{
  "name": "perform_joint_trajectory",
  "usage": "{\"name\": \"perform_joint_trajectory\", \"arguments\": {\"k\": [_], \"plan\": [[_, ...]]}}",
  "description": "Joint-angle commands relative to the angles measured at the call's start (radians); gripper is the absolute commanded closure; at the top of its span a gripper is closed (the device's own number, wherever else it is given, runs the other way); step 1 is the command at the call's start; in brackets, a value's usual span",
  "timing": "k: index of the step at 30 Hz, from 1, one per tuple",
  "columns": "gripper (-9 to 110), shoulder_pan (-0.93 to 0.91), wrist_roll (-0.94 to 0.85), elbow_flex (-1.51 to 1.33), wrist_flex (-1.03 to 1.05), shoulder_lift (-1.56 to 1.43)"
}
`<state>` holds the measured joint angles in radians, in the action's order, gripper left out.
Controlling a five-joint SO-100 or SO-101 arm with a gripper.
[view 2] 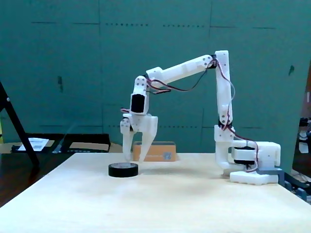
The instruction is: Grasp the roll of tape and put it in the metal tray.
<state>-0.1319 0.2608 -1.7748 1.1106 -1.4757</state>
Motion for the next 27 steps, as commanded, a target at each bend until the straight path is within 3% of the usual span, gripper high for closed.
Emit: {"name": "perform_joint_trajectory", "arguments": {"k": [1,7,27], "plan": [[90,-0.003,0.014,-0.012,-0.060,0.021],[84,-0.006,0.017,-0.006,-0.058,0.049],[84,-0.005,-0.071,-0.063,-0.078,0.066]]}}
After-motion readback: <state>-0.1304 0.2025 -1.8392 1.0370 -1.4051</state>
